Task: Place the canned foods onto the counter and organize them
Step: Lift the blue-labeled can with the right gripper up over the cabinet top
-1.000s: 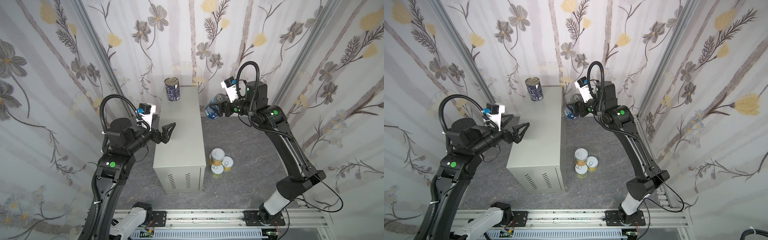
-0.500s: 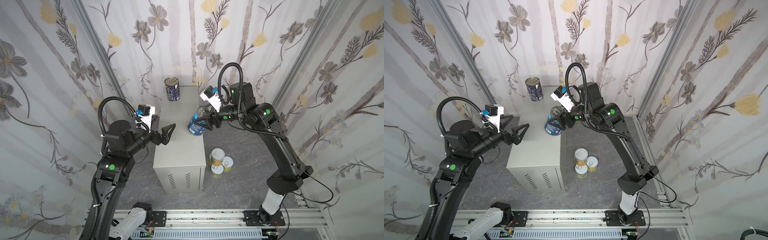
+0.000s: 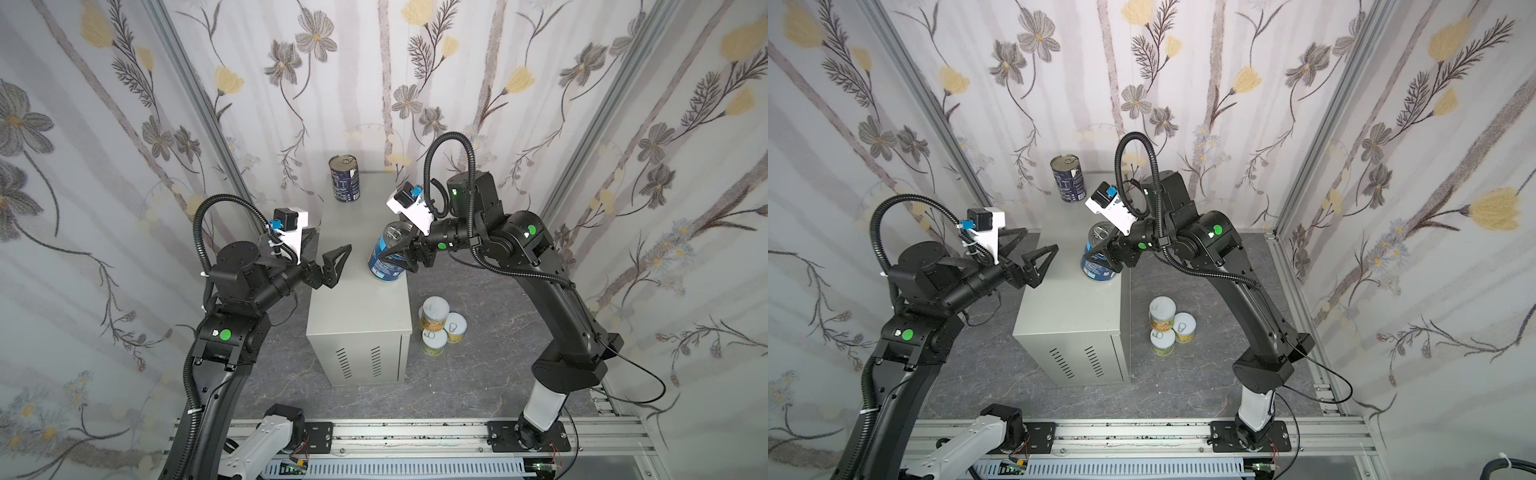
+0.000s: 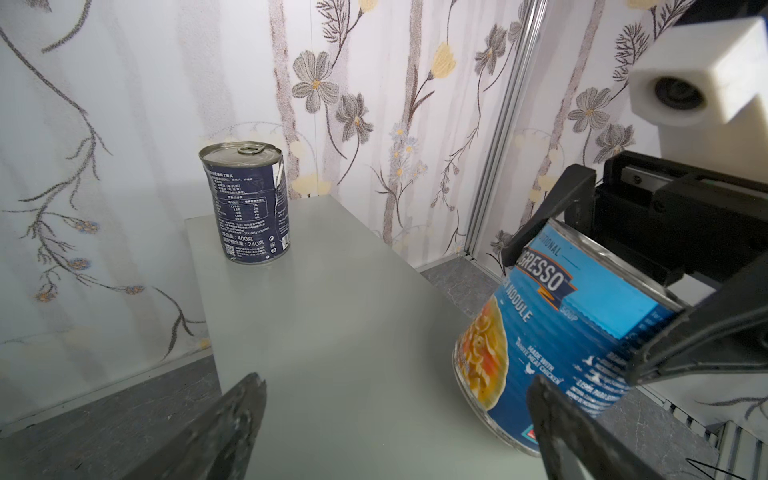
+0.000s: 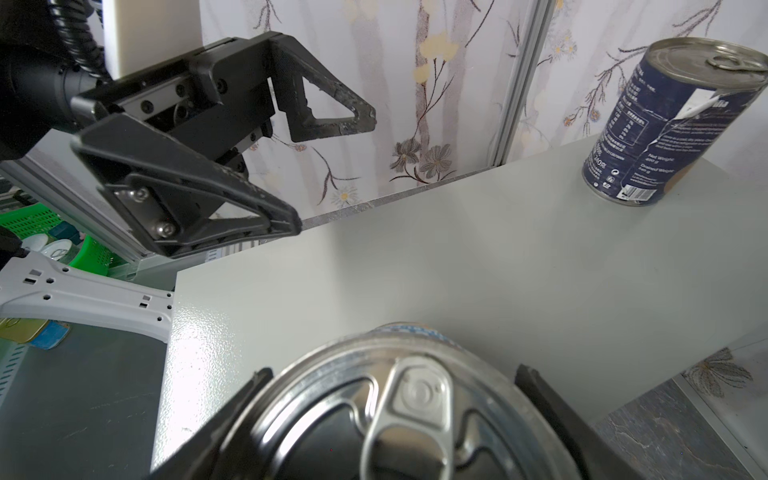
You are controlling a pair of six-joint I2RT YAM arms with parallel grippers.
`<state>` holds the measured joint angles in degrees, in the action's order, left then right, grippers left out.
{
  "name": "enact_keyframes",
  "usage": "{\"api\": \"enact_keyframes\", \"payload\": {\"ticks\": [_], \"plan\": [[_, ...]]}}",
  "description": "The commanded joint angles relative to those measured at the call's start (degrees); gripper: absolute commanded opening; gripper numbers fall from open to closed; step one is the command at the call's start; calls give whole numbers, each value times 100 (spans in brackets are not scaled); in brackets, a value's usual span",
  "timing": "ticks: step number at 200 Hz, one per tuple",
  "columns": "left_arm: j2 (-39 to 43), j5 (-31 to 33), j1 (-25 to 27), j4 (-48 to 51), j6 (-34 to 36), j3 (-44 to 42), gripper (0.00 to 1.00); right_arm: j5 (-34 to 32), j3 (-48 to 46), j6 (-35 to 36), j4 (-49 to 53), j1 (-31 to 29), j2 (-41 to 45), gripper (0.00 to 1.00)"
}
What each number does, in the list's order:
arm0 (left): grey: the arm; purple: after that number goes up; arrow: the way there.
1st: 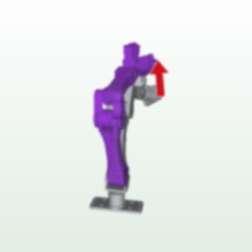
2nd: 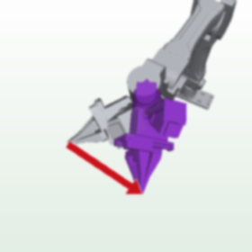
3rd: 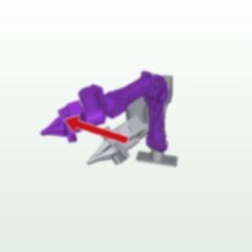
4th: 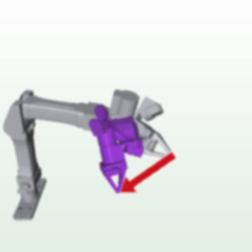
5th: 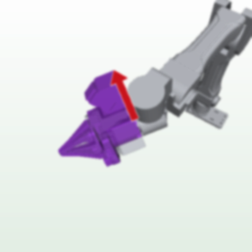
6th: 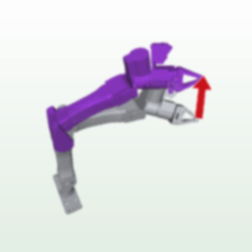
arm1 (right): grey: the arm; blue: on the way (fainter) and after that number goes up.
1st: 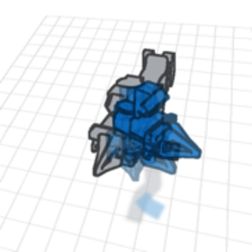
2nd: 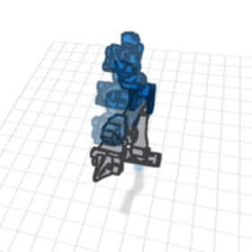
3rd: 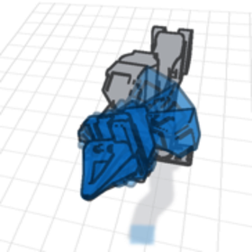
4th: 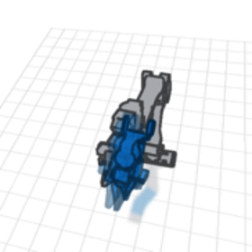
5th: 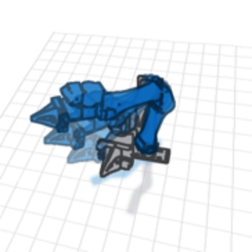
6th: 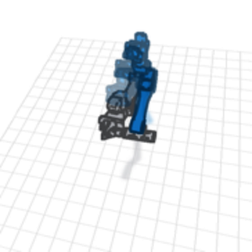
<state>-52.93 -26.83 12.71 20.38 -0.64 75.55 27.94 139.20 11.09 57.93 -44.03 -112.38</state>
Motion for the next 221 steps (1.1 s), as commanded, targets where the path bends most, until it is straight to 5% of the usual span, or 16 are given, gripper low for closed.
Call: {"api": "enact_keyframes", "payload": {"ticks": [1, 221], "plan": [[35, -55, 2, -235, -23, -17, 100, -176, 47, -93, -644, -39, -89, 76], [81, 19, -6, -287, 189, -109, 100, -439, 48, -525, -1847, -18, -429, 87]]}}
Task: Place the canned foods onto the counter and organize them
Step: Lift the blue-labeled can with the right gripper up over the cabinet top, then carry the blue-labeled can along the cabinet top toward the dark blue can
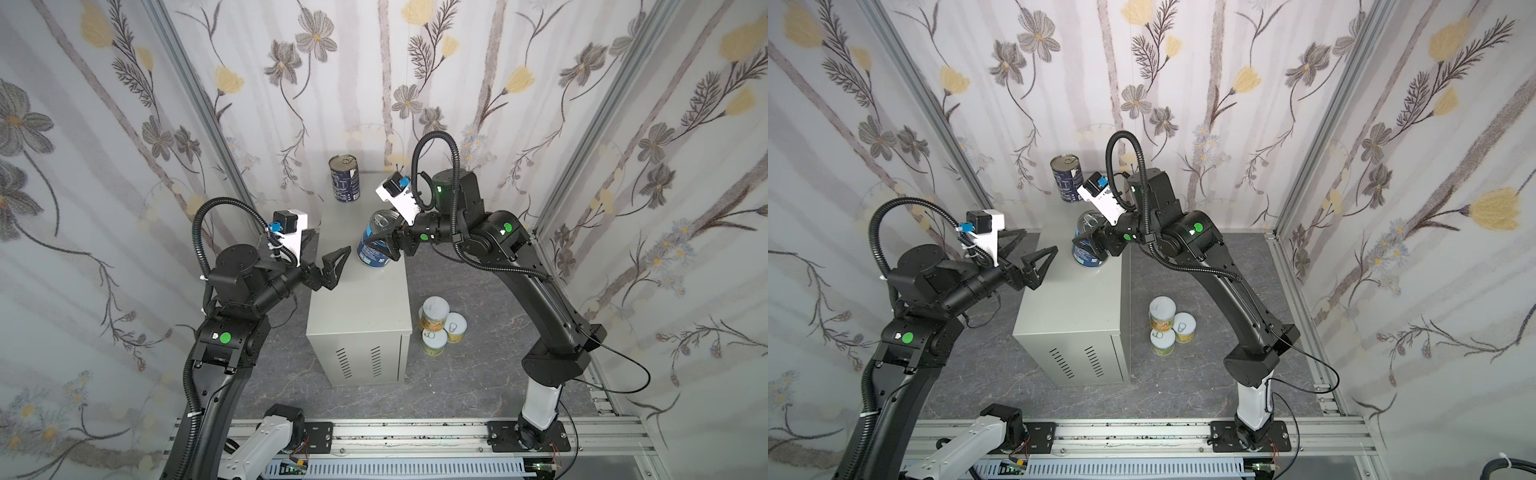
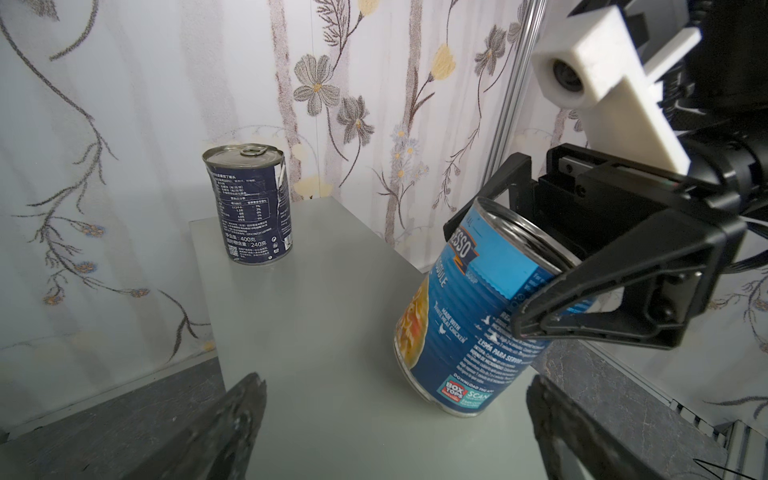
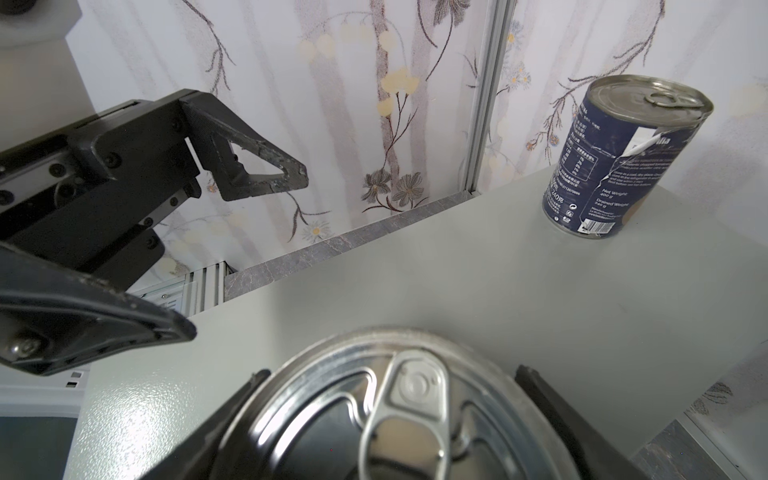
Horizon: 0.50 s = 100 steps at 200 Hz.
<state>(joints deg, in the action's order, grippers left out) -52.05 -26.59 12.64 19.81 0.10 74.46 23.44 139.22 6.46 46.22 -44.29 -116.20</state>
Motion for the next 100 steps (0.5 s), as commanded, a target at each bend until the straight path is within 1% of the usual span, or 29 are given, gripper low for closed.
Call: {"api": "enact_keyframes", "payload": {"ticks": [1, 32, 56, 71, 86, 100], "plan": [[-7, -5, 1, -227, 114, 4, 100, 7, 45, -64, -680, 8, -49, 87], [-8, 0, -3, -215, 140, -1, 100, -16, 44, -159, -837, 27, -112, 87], [0, 22, 1, -214, 166, -27, 100, 11, 51, -188, -909, 49, -147, 82], [1, 30, 1, -229, 170, -45, 100, 18, 45, -210, -941, 61, -163, 82], [8, 24, 1, -237, 184, -62, 100, -18, 31, -255, -955, 69, -189, 85], [2, 7, -1, -240, 191, -80, 100, -71, 12, -314, -956, 70, -188, 92]]}}
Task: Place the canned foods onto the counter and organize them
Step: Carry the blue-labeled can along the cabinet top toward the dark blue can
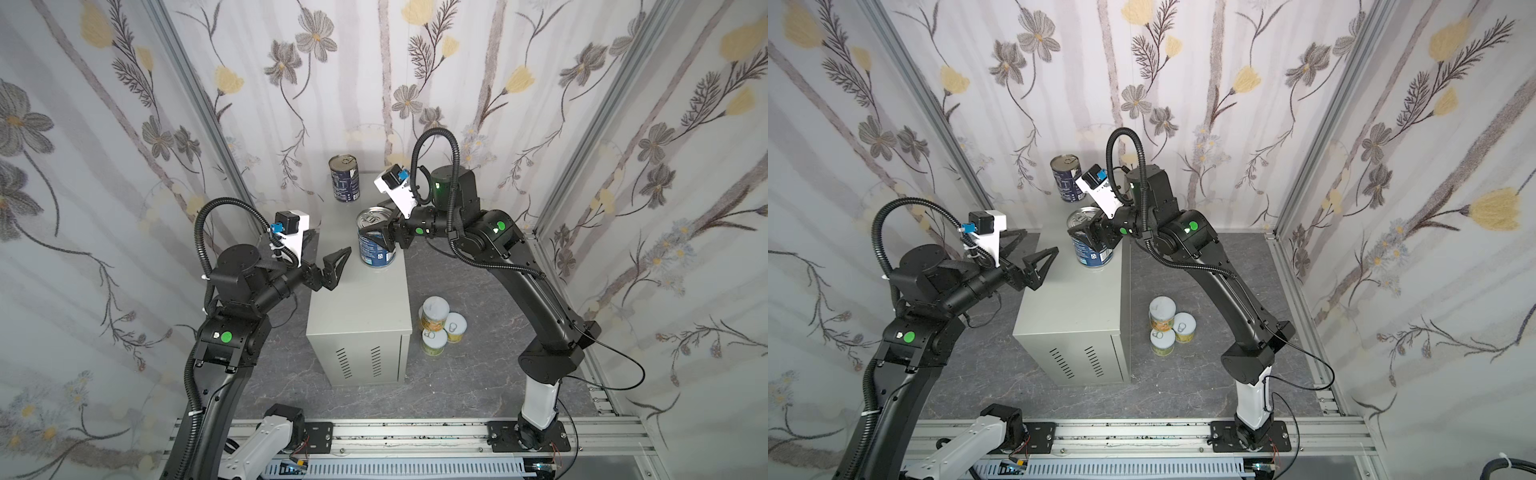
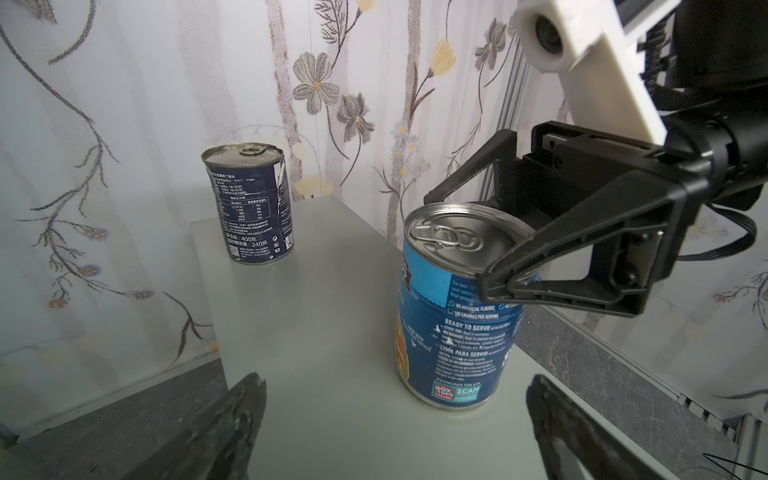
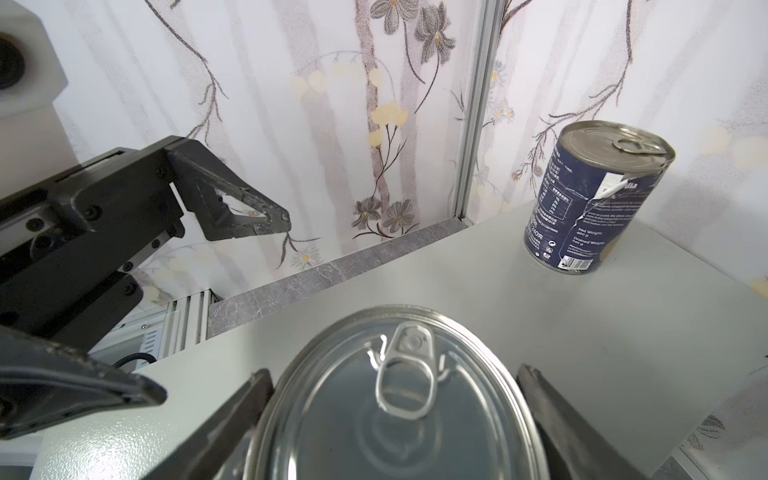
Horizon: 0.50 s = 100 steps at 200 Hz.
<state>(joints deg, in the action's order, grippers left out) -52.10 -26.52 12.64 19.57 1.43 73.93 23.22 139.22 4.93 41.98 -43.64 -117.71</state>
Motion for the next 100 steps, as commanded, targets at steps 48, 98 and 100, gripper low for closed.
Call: {"api": "enact_keyframes", "payload": {"ticks": [48, 98, 100], "plan": [[-9, -62, 1, -315, 27, -94, 100, -201, -870, -276, -913, 10, 430, 100], [-3, -134, -7, -395, -37, -140, 100, -358, -2057, -421, -1512, 3, 1064, 100], [-2, -138, -1, -402, -42, -139, 100, -368, -2089, -429, -1538, 2, 1079, 100]]}}
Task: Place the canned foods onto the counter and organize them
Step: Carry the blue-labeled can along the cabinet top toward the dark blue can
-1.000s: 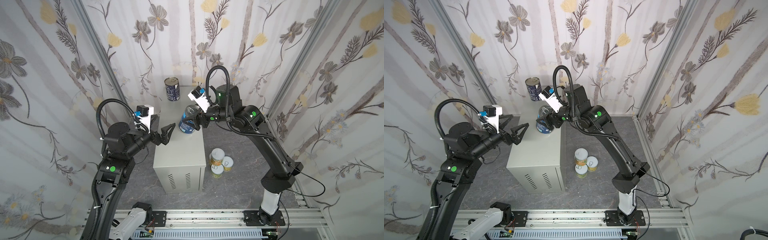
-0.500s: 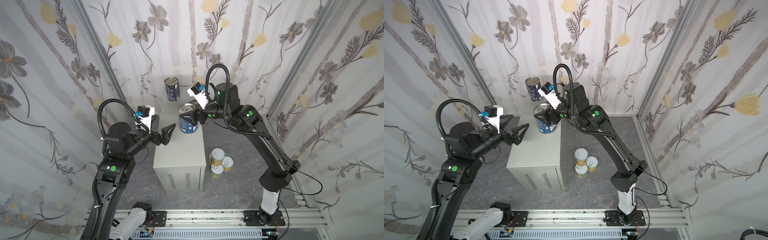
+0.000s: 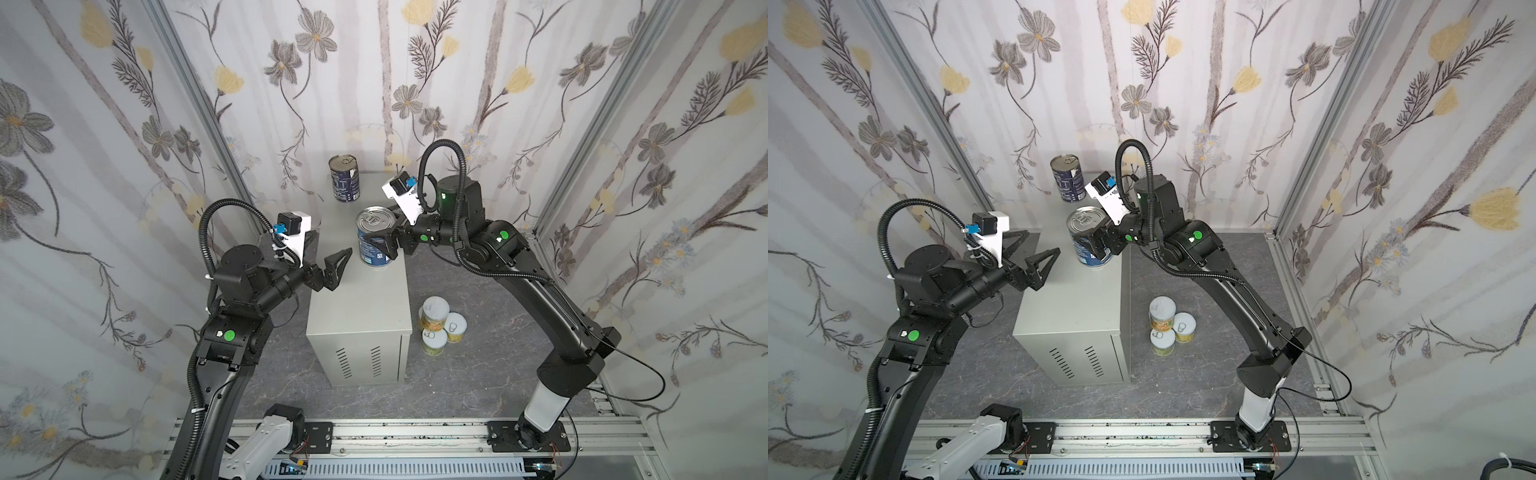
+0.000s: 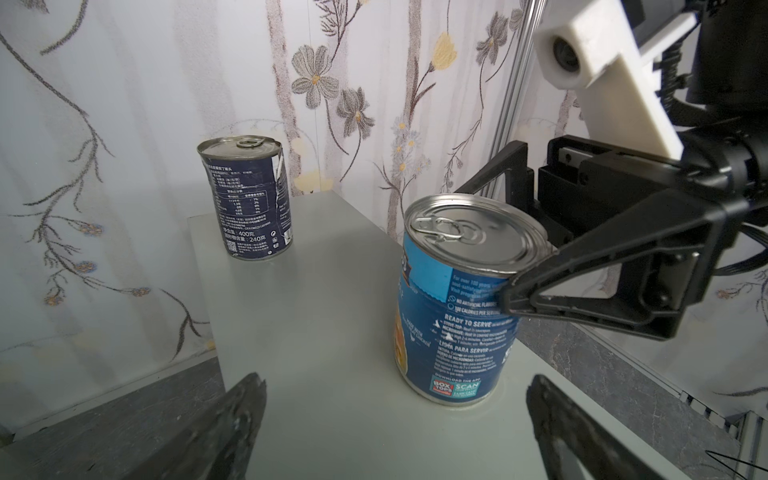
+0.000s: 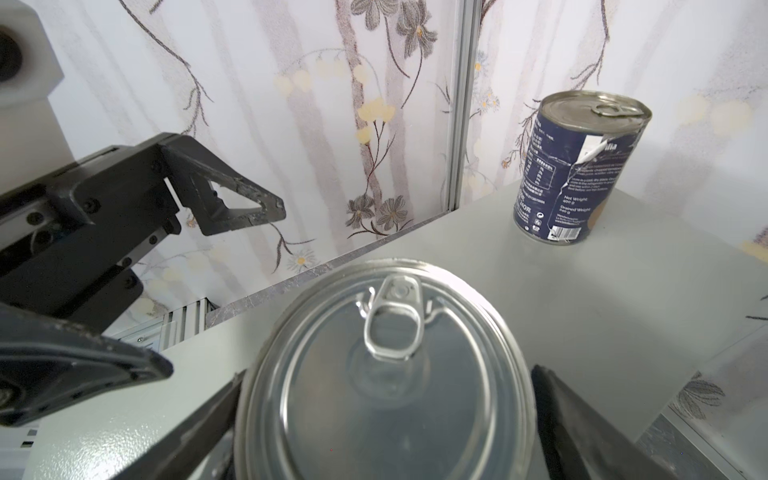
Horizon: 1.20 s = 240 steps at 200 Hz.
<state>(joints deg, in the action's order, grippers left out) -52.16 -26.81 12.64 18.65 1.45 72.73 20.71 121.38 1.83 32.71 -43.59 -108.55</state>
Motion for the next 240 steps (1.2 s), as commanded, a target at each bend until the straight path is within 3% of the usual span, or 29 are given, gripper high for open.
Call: {"api": "enact_keyframes", "payload": {"ticks": [1, 51, 85, 118, 187, 240], "plan": [[4, -112, -4, -314, -46, -21, 100, -127, -325, -124, -623, -6, 174, 100], [57, -132, -6, -324, -56, -53, 100, -190, -589, -280, -969, -10, 164, 98], [133, -112, 8, -317, -25, -112, 100, -425, -572, -384, -1286, 41, 29, 80], [218, -105, 28, -323, -5, -196, 100, -425, -309, -634, -1648, 422, -384, 70], [348, -97, 142, -368, 90, -369, 100, -516, 979, -729, -2016, 942, -1634, 70], [294, -97, 223, -468, 57, -461, 100, -474, 1339, -1031, -2659, 1186, -2249, 70]]}}
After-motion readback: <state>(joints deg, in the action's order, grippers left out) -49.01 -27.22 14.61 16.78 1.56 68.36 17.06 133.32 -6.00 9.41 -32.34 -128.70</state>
